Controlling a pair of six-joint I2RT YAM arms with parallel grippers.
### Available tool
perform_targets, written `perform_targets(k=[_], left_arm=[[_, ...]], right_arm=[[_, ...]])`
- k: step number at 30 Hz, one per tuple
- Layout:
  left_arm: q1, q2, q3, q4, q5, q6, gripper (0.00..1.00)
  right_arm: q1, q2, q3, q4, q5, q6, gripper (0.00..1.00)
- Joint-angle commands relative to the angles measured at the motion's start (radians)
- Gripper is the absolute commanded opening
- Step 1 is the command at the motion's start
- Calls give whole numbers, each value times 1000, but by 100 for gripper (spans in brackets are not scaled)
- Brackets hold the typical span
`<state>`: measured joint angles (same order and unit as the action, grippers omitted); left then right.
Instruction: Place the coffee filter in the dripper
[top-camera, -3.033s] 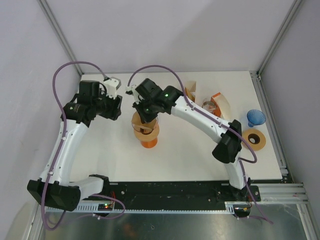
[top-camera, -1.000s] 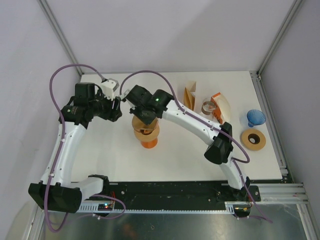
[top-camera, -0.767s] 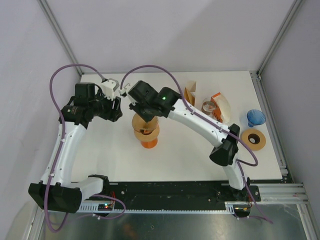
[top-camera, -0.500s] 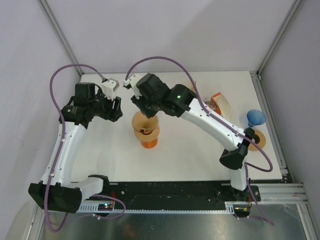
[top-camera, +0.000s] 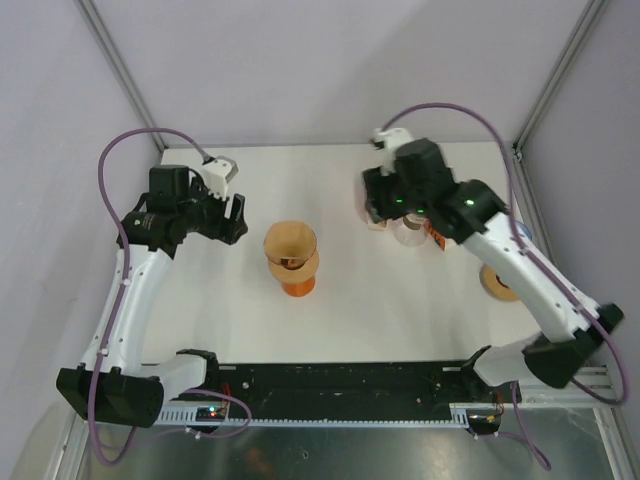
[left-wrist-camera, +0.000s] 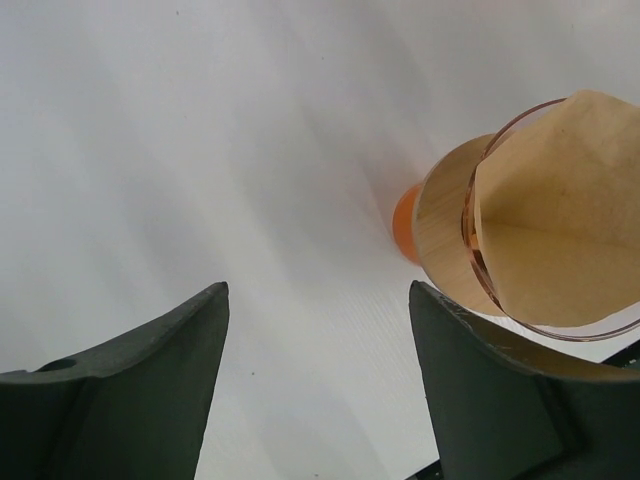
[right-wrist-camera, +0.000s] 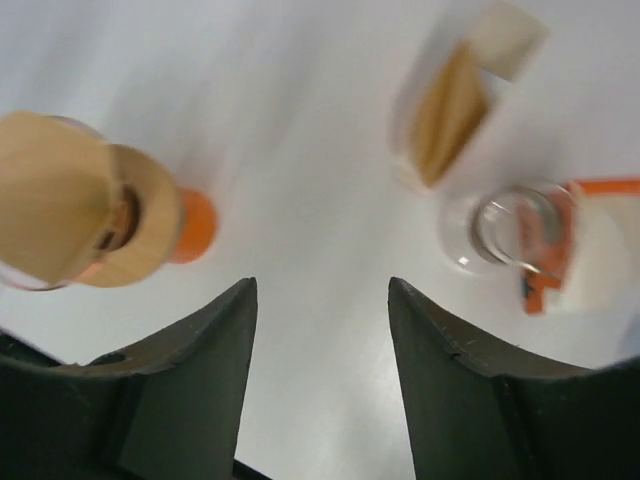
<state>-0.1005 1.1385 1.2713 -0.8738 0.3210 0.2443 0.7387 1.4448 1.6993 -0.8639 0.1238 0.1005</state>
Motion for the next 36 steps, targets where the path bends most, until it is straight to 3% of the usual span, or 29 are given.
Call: perform_targets(k=[1,3,5,7,11,14,21,31,36], left_arm=[[-1,-43,-14,69,-2,-6,78],[-1,-48,-21,86,0,-11,79],[-1,-52,-28,98,1,-17,79],[-1,-53,-36,108,3,-21,80],[-1,-52,-59,134,25,-30,80],[-1,-52,-78,151,42,-33,80],[0,-72,-111,182,42,-22,80],[0,-85,-131,201,33,-22,80],[1,-66,-132,203,26,-21,80]], right_arm=[[-156,-174,-161,114,-37,33,64],[-227,-221,-221,119,-56,33,71],[-293,-264,-265,129,-78,22,88],[-368,-297,-297,147,-122,15,97],[-514,-299,-349,197,-355,-14,99],[-567,-244,-353,239,-527,-133,99],[-661,-90,-316,242,-718,-479,82],[-651,226,-20,9,-561,-759,57],[-616,300,12,7,-490,-923,55]])
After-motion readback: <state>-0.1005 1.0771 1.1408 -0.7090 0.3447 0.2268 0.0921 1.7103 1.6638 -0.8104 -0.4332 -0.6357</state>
